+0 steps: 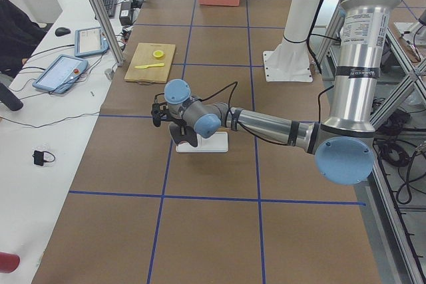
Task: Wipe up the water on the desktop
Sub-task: 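Lift the grey cloth off the stand with the left gripper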
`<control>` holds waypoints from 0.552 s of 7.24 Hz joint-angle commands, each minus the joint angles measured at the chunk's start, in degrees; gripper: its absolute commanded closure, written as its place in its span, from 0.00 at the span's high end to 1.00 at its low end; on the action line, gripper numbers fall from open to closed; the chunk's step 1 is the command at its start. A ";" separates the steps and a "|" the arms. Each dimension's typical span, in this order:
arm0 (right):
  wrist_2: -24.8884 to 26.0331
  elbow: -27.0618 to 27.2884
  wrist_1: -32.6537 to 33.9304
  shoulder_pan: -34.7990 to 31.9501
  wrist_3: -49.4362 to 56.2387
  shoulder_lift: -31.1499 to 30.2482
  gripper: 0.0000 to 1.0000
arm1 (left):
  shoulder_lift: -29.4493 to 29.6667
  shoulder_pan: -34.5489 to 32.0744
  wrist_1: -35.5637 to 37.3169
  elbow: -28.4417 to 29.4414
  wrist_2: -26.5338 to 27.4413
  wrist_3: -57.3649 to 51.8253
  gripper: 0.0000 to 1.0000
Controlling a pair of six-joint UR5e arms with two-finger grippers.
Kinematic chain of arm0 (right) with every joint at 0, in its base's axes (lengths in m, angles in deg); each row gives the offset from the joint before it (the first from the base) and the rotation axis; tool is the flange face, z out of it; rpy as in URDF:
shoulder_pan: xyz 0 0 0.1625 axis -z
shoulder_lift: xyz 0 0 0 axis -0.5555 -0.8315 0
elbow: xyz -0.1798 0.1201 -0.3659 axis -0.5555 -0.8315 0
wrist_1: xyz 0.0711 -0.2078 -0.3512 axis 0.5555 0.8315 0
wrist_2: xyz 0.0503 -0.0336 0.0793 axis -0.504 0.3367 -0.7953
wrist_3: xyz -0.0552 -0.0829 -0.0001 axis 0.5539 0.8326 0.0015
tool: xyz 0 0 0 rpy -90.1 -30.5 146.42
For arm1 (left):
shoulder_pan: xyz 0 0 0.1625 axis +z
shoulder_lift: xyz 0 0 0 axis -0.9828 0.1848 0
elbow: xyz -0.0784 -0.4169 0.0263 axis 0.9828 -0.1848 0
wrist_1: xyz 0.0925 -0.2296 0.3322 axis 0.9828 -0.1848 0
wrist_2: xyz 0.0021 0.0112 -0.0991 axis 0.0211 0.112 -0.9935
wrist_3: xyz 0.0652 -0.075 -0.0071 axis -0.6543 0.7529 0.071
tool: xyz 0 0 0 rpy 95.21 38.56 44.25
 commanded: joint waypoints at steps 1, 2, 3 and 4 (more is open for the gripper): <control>-0.17 0.31 -0.10 0.00 0.33 -0.01 1.00 | 1.12 -4.49 0.58 -0.67 -4.40 0.94 0.00; -0.26 1.36 -0.01 0.00 0.16 -0.01 1.00 | 3.22 -5.55 3.36 -1.72 -5.72 4.78 0.00; -1.39 3.20 -0.54 0.00 0.15 -0.01 1.00 | 7.68 -5.38 6.44 -3.03 -5.65 15.09 0.00; -1.92 4.35 -5.15 0.44 0.07 0.16 1.00 | 13.12 -4.25 7.60 -2.70 -5.39 27.98 0.00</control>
